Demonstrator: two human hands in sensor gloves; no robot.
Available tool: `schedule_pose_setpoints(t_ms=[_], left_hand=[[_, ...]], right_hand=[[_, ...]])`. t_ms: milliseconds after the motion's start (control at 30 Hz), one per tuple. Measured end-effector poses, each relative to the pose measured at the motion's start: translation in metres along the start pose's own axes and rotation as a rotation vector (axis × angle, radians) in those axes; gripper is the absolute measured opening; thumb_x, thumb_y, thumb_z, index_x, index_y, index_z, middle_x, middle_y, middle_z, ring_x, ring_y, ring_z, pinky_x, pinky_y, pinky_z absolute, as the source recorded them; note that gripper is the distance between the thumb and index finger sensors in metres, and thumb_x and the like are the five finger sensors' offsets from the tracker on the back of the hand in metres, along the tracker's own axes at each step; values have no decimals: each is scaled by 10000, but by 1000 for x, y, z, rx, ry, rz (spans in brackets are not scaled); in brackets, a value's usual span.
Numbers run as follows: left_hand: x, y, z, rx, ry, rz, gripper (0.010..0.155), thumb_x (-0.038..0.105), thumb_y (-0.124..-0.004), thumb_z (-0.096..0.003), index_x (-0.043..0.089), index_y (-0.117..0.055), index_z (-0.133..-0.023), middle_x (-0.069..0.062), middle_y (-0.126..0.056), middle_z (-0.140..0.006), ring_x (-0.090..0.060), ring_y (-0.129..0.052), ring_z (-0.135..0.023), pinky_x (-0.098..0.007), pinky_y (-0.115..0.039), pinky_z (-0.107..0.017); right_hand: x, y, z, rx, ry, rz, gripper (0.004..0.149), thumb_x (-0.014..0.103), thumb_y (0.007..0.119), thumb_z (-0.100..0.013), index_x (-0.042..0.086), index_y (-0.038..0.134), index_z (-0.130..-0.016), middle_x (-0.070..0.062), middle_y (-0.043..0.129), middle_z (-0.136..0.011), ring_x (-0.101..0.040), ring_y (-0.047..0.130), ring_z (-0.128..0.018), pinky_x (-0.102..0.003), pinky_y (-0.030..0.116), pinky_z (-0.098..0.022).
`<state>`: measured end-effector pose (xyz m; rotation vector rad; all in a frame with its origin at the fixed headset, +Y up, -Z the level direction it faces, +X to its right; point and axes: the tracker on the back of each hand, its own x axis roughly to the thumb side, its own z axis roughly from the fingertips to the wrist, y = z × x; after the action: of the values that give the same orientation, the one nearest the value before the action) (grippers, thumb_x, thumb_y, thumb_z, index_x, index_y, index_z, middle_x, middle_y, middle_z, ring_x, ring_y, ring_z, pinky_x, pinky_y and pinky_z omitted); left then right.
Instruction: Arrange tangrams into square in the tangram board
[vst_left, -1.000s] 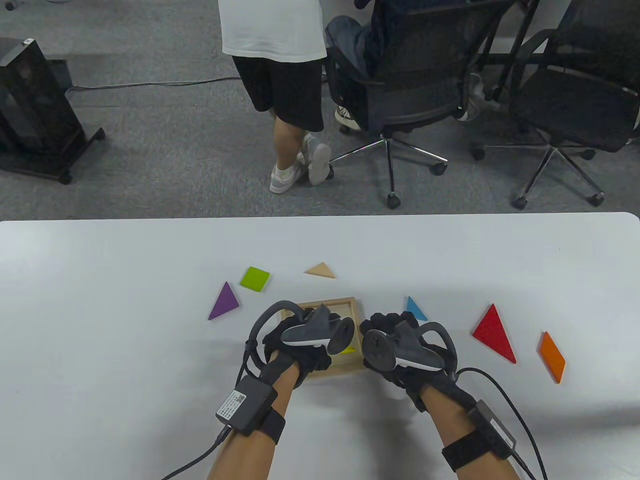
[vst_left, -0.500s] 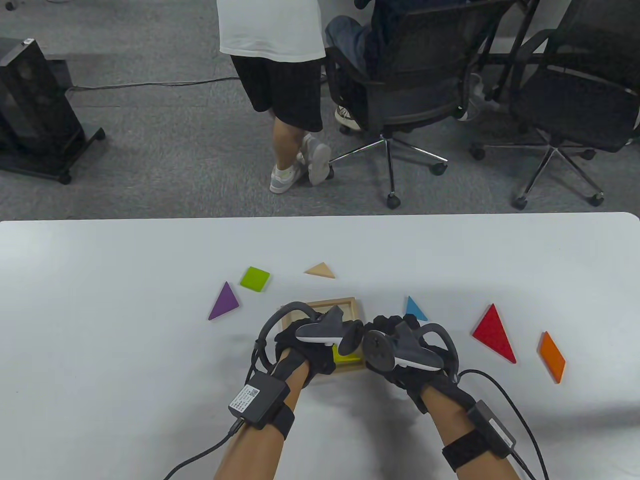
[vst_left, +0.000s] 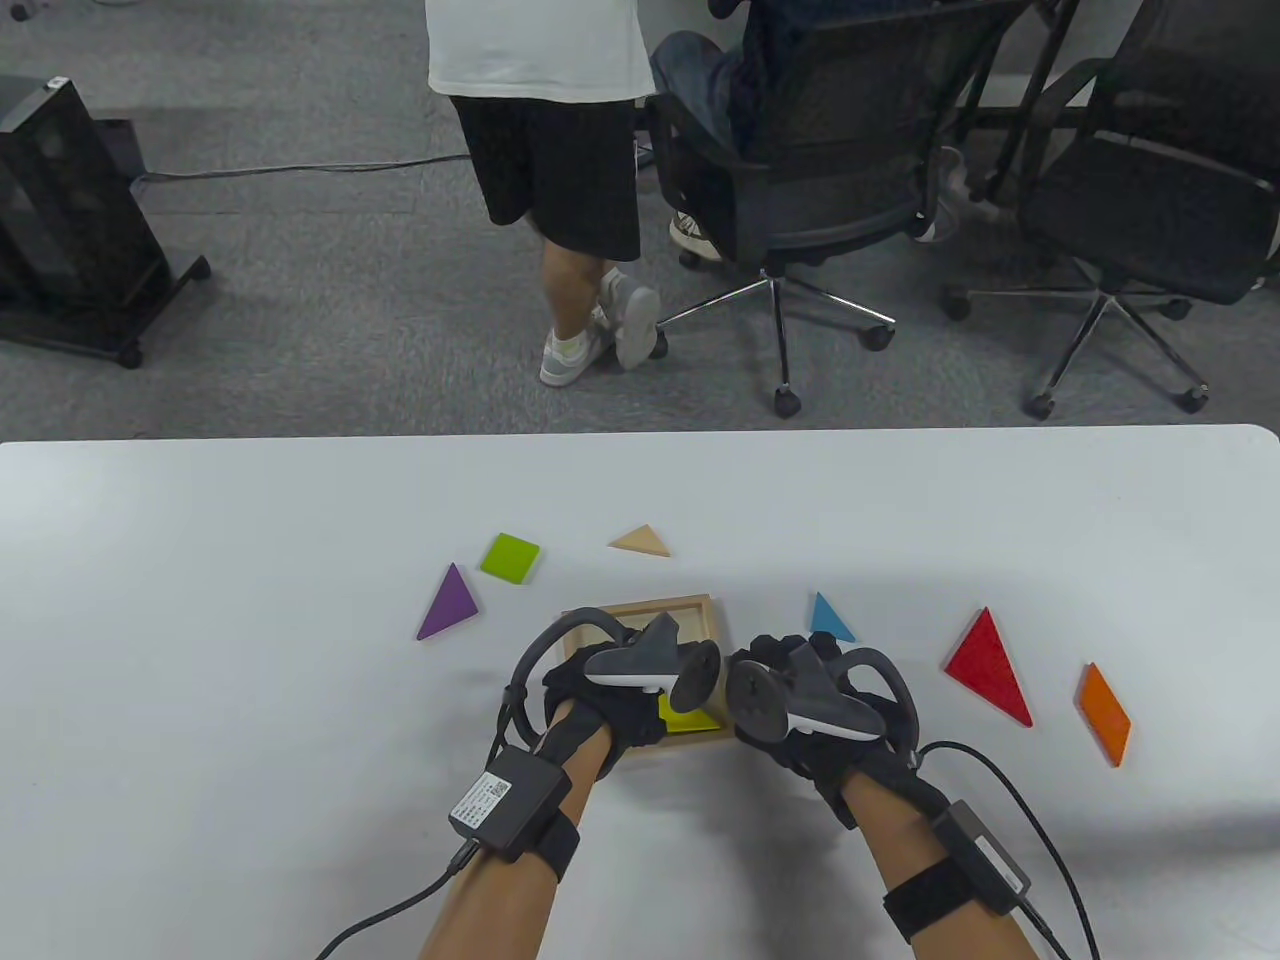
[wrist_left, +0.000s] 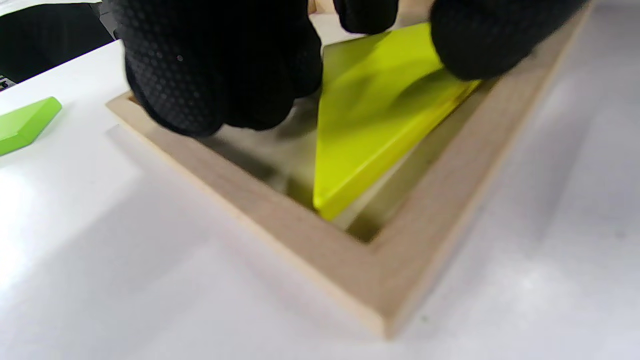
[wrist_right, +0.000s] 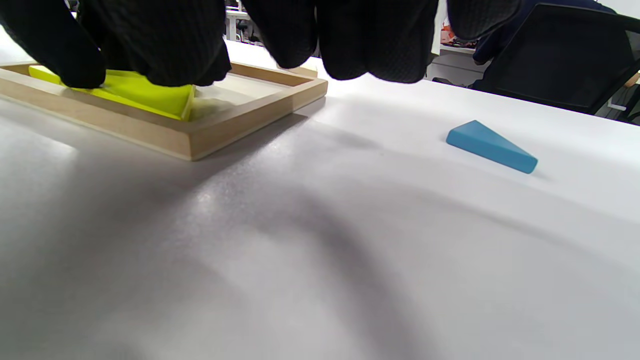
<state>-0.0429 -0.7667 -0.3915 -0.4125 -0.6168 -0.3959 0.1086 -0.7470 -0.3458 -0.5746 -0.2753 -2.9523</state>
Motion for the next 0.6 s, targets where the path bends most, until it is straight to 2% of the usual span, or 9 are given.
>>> schedule_pose_setpoints(t_ms=[67, 367, 600], left_hand=[[-1, -1, 1, 9, -2, 10, 720, 515, -757, -502, 247, -494, -1116, -168, -820, -978, -404, -999, -699, -455, -918, -513], [-4, 1, 12, 108, -21, 21, 599, 436, -752, -518, 223, -651, -1068, -114, -865, -973, -422, -988, -732, -469, -905, -517], [-4, 8, 21, 174, -40, 31, 610, 440, -752, -516, 201, -654, -1068, -114, -867, -977, -418, -978, -742, -469, -900, -519]], right_hand=[[-1, 0, 0, 2, 3, 2, 718, 457, 768, -470, 151, 579, -1092, -149, 561, -1165, -464, 623, -1036, -688, 425, -787], [-16, -12, 4, -13, 80, -1, 707, 462, 761, -478, 157, 588, -1091, -159, 558, -1168, -478, 626, -1030, -683, 478, -779], [-40, -38, 17, -53, 191, -25, 687, 471, 746, -489, 189, 592, -1096, -168, 593, -1158, -479, 686, -998, -679, 545, -757]])
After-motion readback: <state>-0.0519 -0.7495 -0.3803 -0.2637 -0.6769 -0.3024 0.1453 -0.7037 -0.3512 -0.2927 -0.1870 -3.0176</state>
